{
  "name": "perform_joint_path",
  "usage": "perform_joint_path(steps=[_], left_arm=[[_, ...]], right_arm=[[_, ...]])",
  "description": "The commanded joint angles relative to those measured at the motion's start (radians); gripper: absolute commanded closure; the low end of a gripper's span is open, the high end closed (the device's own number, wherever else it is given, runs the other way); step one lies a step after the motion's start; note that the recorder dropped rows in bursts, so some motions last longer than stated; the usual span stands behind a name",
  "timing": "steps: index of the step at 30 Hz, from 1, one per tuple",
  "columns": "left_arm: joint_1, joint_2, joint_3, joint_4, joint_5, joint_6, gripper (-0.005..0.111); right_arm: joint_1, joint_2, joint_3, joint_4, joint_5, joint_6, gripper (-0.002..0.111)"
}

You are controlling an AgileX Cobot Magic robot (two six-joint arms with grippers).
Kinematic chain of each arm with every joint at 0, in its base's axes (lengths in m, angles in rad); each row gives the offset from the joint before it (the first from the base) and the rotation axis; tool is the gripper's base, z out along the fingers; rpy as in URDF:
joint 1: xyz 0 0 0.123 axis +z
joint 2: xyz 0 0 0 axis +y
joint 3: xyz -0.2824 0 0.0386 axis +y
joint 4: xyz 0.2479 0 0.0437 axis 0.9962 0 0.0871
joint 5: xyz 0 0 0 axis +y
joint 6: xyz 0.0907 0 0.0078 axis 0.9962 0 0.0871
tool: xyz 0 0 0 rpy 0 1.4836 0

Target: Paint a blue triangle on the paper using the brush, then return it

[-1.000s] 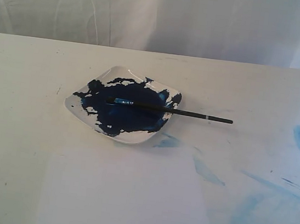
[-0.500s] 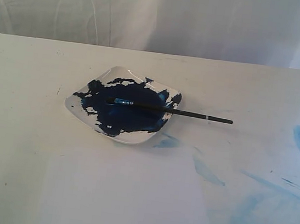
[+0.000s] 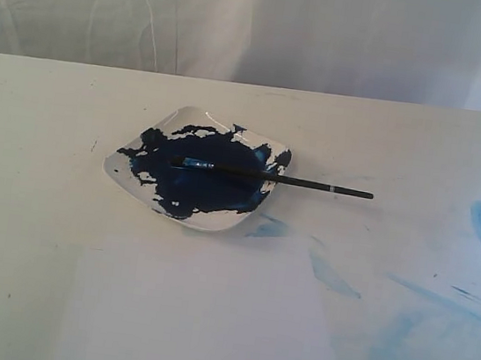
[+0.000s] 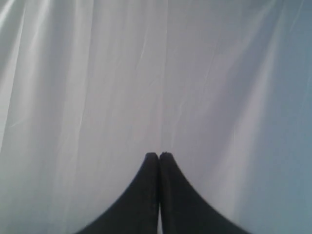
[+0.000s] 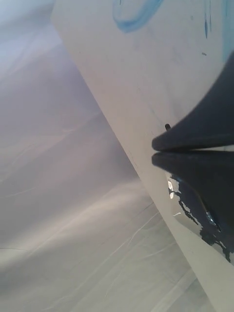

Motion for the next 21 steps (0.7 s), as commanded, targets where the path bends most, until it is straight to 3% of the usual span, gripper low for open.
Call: perform_joint_path(steps=[1,8,12,14,16,21], left_arm=[[-0.004,-0.003,-0.048,-0.003,-0.094,-0.042,0.107],[-0.004,0.17,-0.259,-0.003,-0.043,-0.042,0.107],[-0.006,0.339,-0.365,0.063,0.183,-0.136,0.107],[-0.006,0.416,-0.389,0.232,0.289,-0.277,0.107],[-0.006,0.499,-0.384,0.446,0.307,-0.475,0.107],[-0.006,0.706,-0.376,0.874,0.134,-0.823,0.107]], right_arm=[[0.005,-0.004,0.002,0.0,0.001,0.009,0.108],[0.005,-0.004,0.002,0.009,0.001,0.009,0.108],[0.005,-0.004,0.002,0.063,0.001,0.009,0.108],[0.005,-0.004,0.002,0.071,0.001,0.009,0.108],[0.005,-0.004,0.002,0.071,0.001,0.009,0.108],[0.005,-0.004,0.002,0.071,0.008,0.007,0.108]])
